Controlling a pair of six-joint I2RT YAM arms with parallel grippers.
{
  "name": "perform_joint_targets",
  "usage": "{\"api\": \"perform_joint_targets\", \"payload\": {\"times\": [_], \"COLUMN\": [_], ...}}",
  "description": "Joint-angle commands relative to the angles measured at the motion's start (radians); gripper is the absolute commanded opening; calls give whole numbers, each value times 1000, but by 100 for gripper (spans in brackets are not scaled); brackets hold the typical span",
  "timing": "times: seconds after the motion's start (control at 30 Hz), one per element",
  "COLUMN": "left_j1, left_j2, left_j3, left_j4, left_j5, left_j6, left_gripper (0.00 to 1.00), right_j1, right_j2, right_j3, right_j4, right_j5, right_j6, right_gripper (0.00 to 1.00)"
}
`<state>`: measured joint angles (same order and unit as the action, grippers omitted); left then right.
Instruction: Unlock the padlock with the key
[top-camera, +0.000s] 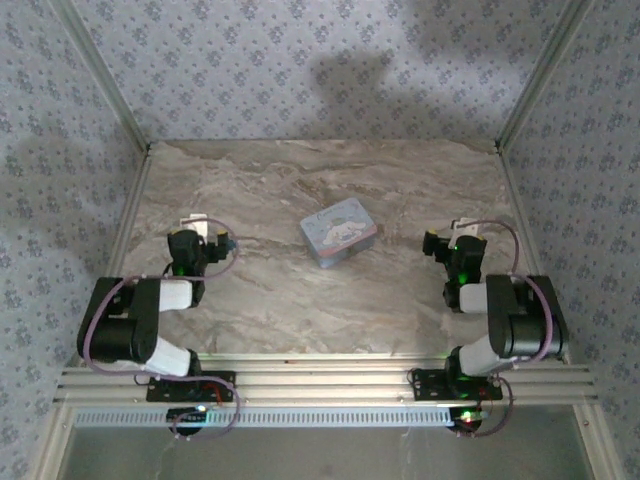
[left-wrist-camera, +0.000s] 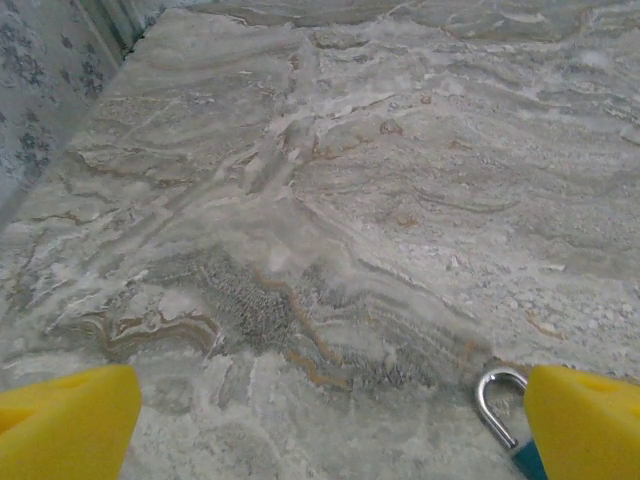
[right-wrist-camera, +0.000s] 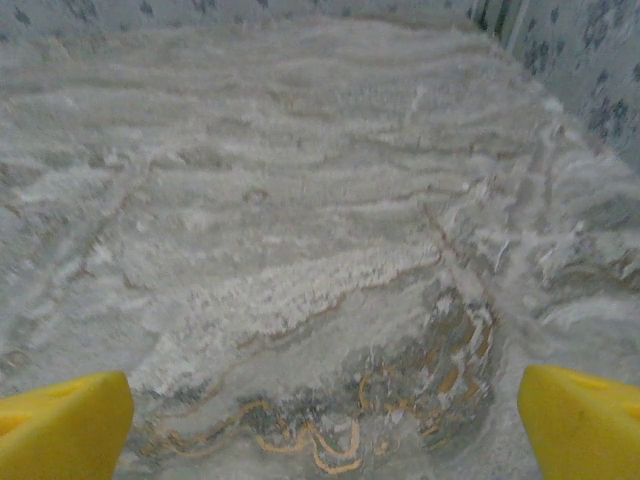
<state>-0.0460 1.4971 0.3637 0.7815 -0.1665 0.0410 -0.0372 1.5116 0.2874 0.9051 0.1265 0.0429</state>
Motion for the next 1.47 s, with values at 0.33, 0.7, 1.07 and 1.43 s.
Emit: {"api": "perform_joint_targets", "payload": {"times": [0.33, 0.7, 1.07, 1.43], "left_j1": [57, 56, 57, 57], "left_j2": [36, 37, 37, 37], "left_j3": [50, 50, 50, 50], "left_j4": [33, 30, 30, 30], "left_j5": [105, 106, 106, 106], "left_j6": [-64, -64, -64, -64], "left_gripper": [98, 98, 98, 98], "right_j1": [23, 24, 24, 27], "right_j2": [12, 13, 12, 13], "right_j3": [83, 83, 83, 87], "right_j4": [-46, -46, -46, -52], "right_j5": [28, 29, 30, 30], "right_j6": [-43, -43, -43, -46], "right_gripper": [100, 100, 100, 100]}}
